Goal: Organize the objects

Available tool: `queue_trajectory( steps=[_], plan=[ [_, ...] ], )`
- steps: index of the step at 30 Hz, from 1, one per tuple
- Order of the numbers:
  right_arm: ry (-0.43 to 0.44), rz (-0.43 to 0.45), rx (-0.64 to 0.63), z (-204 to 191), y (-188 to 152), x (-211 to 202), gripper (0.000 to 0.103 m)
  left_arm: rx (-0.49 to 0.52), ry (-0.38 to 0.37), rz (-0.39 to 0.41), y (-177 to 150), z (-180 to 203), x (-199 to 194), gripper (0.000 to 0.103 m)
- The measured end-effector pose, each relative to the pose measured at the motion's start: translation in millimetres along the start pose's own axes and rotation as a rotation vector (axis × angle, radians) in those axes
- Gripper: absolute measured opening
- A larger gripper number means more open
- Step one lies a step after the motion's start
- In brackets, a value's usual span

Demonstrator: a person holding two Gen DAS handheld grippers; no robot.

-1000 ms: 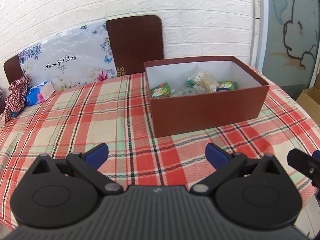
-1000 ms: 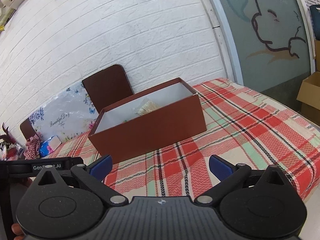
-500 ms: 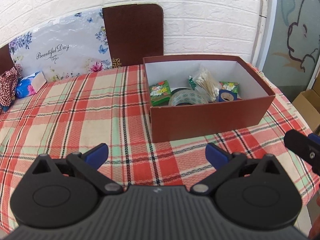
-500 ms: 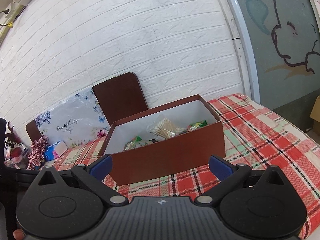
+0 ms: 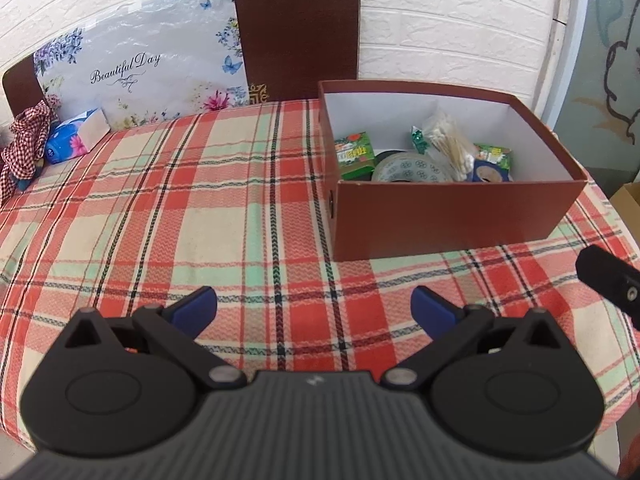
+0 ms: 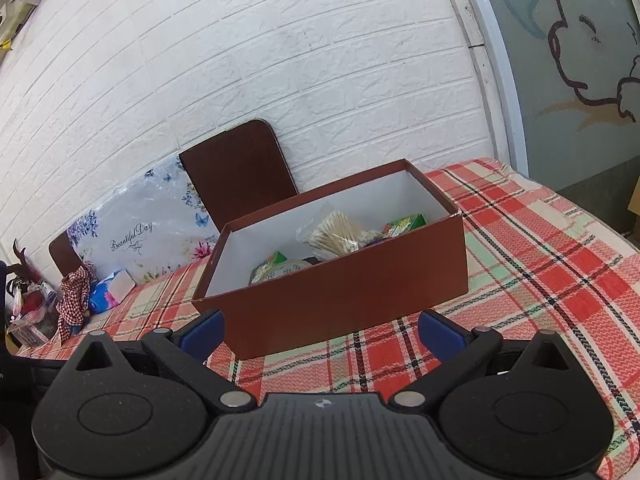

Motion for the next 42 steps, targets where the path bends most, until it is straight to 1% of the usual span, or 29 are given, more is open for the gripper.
queue_trajectory(
  steps=[9,15,32,42],
  plan=[
    [0.014,-0.028,0.008,-1.4,-7.4,10.5,0.103,0.018,0.014,-0.023,-7.2,0.5,8.7,0.103],
    [0.016,-0.036,0.021,-1.1,-11.3,12.1,0.103,0.024,0.014,-0.023,-11.0,2.1,7.6,0.103],
    [0.008,-0.036,0.032,2.1,-15.9,12.9,0.103,0.063,0.009,-0.035,-20.6,10.7,7.0,0.103],
    [0.012,-0.040,0.031,1.7,-16.6,13.5,0.103,0.063,0.008,-0.046,-23.7,10.5,8.9,0.103]
  ],
)
Point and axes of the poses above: each gripper's, at about its wrist camera, not at the fingertips, and x roughly the way its jaws point, z to its right, y to its top, the point moved 10 cm from there along x, roughly the way its jaws point, and after that the axes turned 6 degrees about -z, right-handed, at the moved point
